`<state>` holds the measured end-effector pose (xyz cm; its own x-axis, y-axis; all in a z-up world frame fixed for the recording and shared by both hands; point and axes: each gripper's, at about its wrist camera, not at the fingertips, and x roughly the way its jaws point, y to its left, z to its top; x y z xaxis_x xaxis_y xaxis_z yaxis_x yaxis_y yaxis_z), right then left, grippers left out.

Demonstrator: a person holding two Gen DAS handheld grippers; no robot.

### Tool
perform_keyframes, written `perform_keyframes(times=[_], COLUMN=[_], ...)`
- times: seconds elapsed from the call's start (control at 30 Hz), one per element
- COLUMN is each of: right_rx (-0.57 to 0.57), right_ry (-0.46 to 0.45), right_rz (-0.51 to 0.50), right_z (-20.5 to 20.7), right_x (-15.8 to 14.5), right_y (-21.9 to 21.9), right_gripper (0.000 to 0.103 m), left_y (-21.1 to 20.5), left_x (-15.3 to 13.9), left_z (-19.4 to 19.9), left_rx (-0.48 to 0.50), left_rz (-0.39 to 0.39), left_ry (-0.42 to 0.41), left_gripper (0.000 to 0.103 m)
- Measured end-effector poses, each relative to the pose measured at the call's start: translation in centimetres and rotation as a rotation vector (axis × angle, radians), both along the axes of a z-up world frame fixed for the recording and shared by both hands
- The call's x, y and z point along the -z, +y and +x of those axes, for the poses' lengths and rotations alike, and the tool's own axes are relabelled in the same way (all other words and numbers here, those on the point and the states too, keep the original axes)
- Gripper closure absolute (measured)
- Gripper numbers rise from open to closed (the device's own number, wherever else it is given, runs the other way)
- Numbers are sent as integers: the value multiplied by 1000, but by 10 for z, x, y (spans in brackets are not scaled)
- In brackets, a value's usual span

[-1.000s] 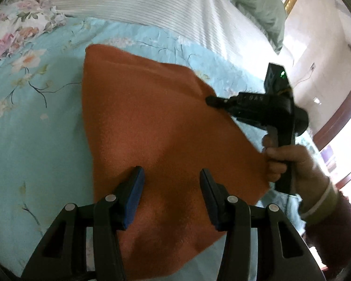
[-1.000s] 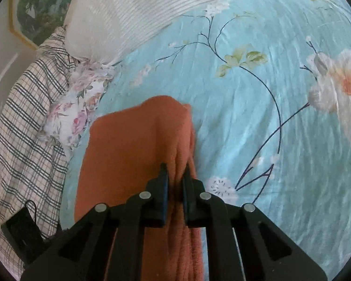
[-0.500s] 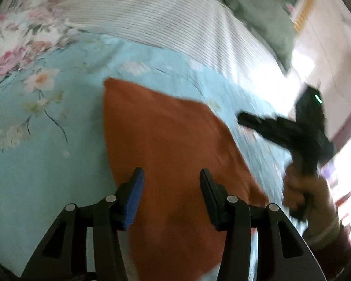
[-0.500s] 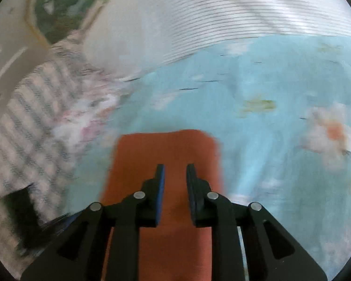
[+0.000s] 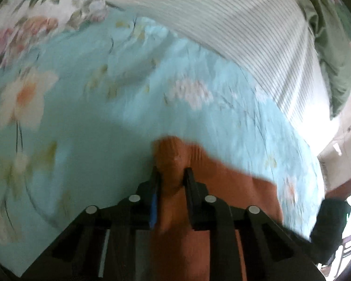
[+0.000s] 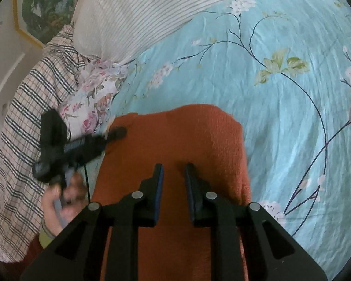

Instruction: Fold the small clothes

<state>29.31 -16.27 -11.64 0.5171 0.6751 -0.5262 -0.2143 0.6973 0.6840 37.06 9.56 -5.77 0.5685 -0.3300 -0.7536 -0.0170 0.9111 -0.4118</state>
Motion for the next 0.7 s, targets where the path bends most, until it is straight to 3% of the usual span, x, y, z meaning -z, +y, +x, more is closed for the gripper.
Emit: perform_keyframes(times=[0.13,0.23,0.33,0.5,0.57,0.63,0.7], right_rx=[15,33,7,95,131,142,140], right_ry=[-6,-58,-53,0,0,7,-6], right_rz=[-15,-23,14,-63,-82,-67,-101], right_z=[-3,-11,-11,0,2,4,4], right_x=[-8,-25,-28,-3,5,11,10], right_y=[-1,-2,0,-9,-14,-20,-19], right_gripper=[82,82,82,85,102,103,103], left_y=[11,15,1,-30,-41,-42,-35], left_x=[-21,-43,-52,-26,-7,12,23], left_z=[4,-34,-81,-145,-154,-151,-143], left_rx=[-51,-39,61,219,245,211,189], left_rz=[23,12,-32,-93,-39,23,-26], left_ry=[-33,-100,-147,-102,-52,-16,-5], left_gripper=[85,80,77,77,79,96,101])
